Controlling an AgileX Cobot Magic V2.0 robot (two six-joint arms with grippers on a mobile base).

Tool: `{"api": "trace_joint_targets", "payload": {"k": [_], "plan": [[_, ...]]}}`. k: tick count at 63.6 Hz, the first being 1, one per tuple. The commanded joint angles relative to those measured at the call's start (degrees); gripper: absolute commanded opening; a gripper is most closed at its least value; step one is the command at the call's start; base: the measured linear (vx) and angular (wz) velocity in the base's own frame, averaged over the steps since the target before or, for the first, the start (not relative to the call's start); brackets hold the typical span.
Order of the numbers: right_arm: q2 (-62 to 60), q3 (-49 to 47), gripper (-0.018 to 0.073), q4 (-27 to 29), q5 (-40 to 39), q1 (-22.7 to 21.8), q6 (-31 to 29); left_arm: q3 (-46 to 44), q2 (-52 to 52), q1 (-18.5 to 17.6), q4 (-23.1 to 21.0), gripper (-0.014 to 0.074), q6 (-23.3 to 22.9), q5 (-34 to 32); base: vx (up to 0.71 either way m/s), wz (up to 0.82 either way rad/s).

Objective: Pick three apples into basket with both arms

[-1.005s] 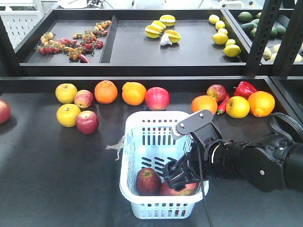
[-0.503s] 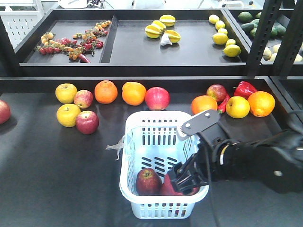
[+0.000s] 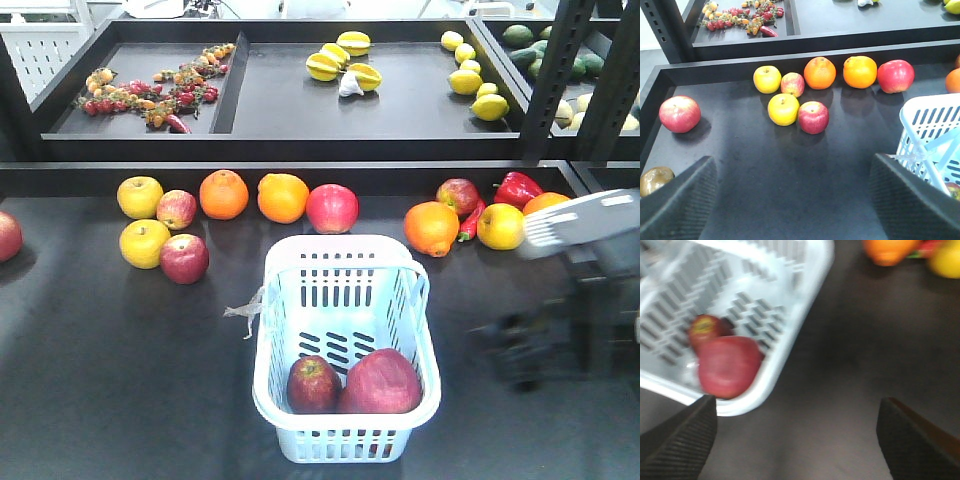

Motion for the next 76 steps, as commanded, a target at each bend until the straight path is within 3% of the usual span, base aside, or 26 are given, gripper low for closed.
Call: {"api": "trace_joint_targets", "payload": {"k": [1,16,62,69,76], "plan": [[-5.40,-1.56,0.0610,-3.41,2.64,-4.09,0.36,-1.30,-0.12,-0.02,1.26,0.0587,-0.53,-3.04,0.00,0.00],[-16.11,-1.30,0.0600,-4.74,10.26,-10.44,0.24,-1.30,-0.12,-0.02,1.26,0.0587,-0.53,-3.04,0.00,0.00],[-21.96,-1.30,0.0588,-6.50,7.56,-10.45,2.80,-1.30,-0.12,-0.02,1.26,0.0585,-0.53,-3.10,0.00,0.00],[-21.96,-1.30,0.0543,-7.73,7.51,-10.45,2.80,-1.30,-0.12,-0.02,1.26,0.0543,-0.53,-3.05,0.00,0.00],[-21.96,-1.30,0.0443,-8.53,7.46,-10.45,2.80,-1.30,-0.12,-0.02,1.26,0.0433,-0.53,-3.02,0.00,0.00]]}}
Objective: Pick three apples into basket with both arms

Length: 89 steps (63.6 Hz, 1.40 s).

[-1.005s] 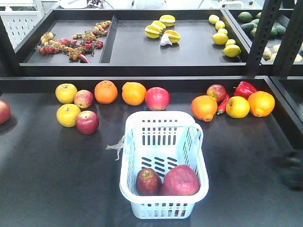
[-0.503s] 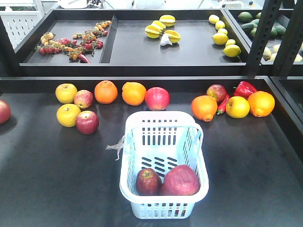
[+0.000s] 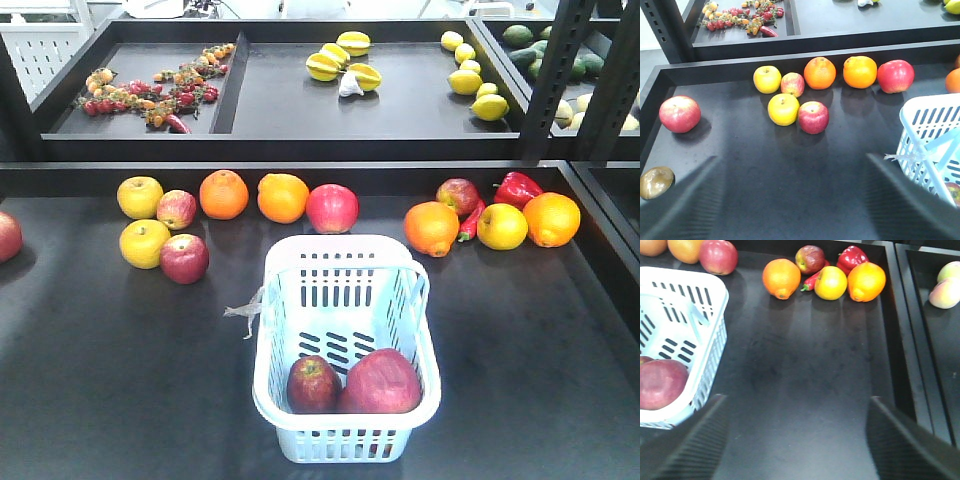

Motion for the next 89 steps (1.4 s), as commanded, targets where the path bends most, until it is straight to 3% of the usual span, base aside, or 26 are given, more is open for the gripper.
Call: {"api": "trace_joint_targets", "payload": {"k": [1,15,19,89], "plan": [[0.11,-1.36,0.0427,-1.80,-3.87,-0.27,0.08,-1.30,-0.12,-0.02,1.26,0.0406,-0.53,-3.02,0.00,0.00],[0.11,-1.36,0.0084,-1.99,-3.87,-0.27,0.08,-1.30,-0.12,-0.02,1.26,0.0037,-0.53,-2.18,0.00,0.00],[0.11,-1.36,-0.0017,-1.99,-3.87,-0.27,0.08,-1.30,-0.12,-0.02,1.26,-0.0009,-0.43,-2.12,0.00,0.00],[0.11,-1.36,-0.0009,-1.94,-3.68,-0.27,0.08,-1.30,-0.17,-0.02,1.26,-0.0008,-0.43,-1.72,0.00,0.00]]}}
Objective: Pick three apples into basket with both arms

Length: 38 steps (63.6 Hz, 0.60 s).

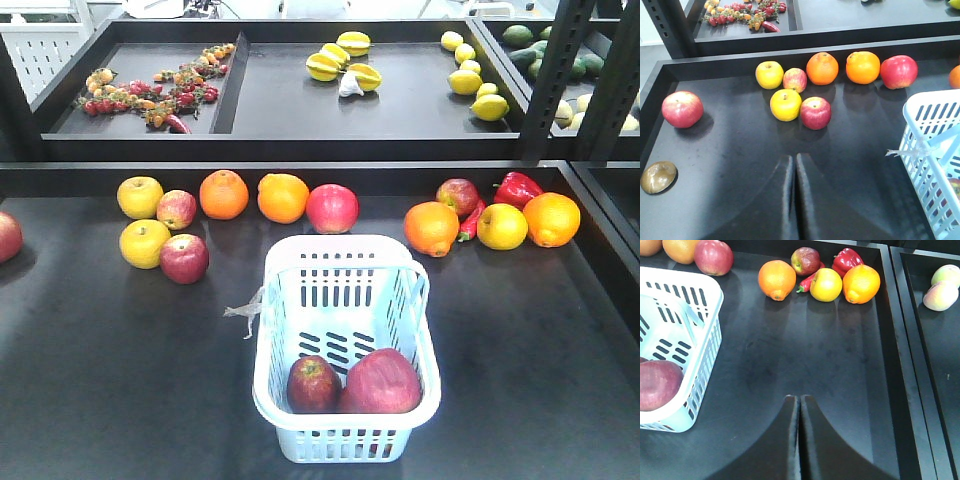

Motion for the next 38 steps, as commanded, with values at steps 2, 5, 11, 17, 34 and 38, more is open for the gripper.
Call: {"api": "trace_joint_targets", "payload": {"k": [2,5,11,17,34,38], "plan": [[0.11,-1.36,-0.0009,-1.22,-3.54,-0.27,0.01,-1.30,-0.17,-0.02,1.26,-0.0008,-0.43,-3.05,0.00,0.00],[0.11,-1.36,-0.0009,-1.22,-3.54,-0.27,0.01,-1.30,-0.17,-0.02,1.26,-0.0008,-0.43,-3.05,0.00,0.00],[0.11,-1.36,-0.0009,-1.22,-3.54,-0.27,0.01,-1.30,-0.56,-0.02,0.76,-0.0008,-0.43,-3.35,0.00,0.00],[0.11,-1.36,-0.0009,-1.22,-3.54,-0.27,0.01,-0.19,-2.50,-0.02,0.13,-0.0008,-0.43,-5.99,0.00,0.00],[0.11,-1.36,-0.0009,-1.22,-3.32,-0.27,0.01,10.62,-13.02,3.78,-0.70,-0.0008,-0.32,-20.65,0.00,0.00],[0.11,-1.36,-0.0009,-1.22,-3.32,-0.27,0.01,13.63,-15.72,5.28,-0.82,-0.0008,-0.30,-23.05,0.00,0.00]]}}
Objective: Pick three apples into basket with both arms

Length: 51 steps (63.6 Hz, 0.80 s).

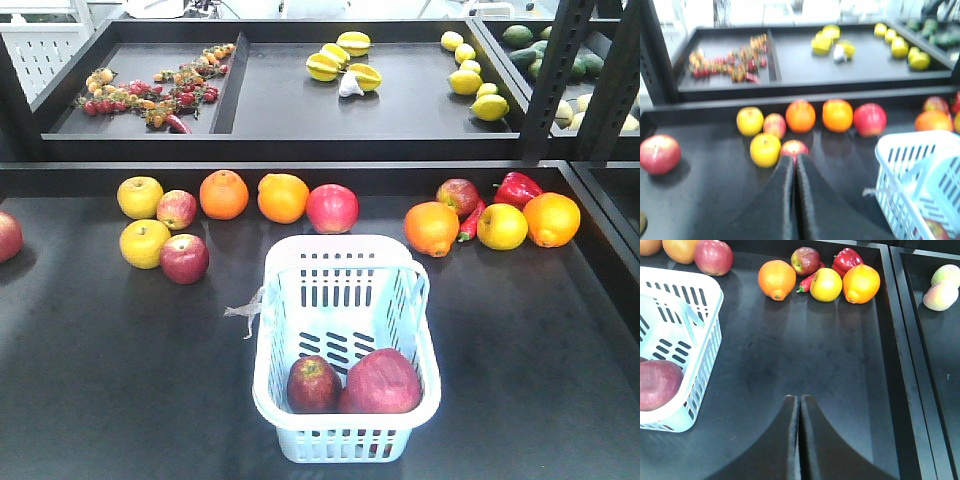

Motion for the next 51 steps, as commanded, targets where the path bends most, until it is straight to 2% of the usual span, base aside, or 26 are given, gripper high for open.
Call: {"api": "trace_joint_targets", "payload": {"k": [1,6,9,13,23,28,40,51], "plan": [[0.11,-1.36,-0.0009,-1.22,-3.32,-0.27,0.01,3.05,-3.57,2.33,0.31,-0.0008,-0.30,-7.99,0.00,0.00],[0.11,-1.36,-0.0009,-1.22,-3.32,-0.27,0.01,6.86,-6.50,4.21,-1.50,-0.0008,1.08,-10.09,0.00,0.00],[0.11,-1.36,-0.0009,-1.22,-3.32,-0.27,0.01,8.99,-8.28,5.43,-3.75,-0.0008,3.54,-11.30,0.00,0.00],[0.11,-1.36,-0.0009,-1.22,-3.32,-0.27,0.01,11.66,-10.41,7.15,-7.68,-0.0008,9.13,-12.88,0.00,0.00],[0.11,-1.36,-0.0009,-1.22,-3.32,-0.27,0.01,18.61,-15.57,11.27,-21.27,-0.0008,25.05,-19.12,0.00,0.00],[0.11,-1.36,-0.0009,-1.22,-3.32,-0.27,0.01,21.67,-17.49,13.31,-25.38,-0.0008,28.32,-22.16,0.00,0.00],[0.11,-1.36,-0.0009,-1.22,-3.32,-0.27,0.01,29.30,-22.12,17.63,-26.33,-0.0008,25.11,-27.21,0.00,0.00],[0.11,-1.36,-0.0009,-1.22,-3.26,-0.27,0.01,35.33,-25.93,18.73,-26.26,-0.0008,22.56,-30.68,0.00,0.00]]}}
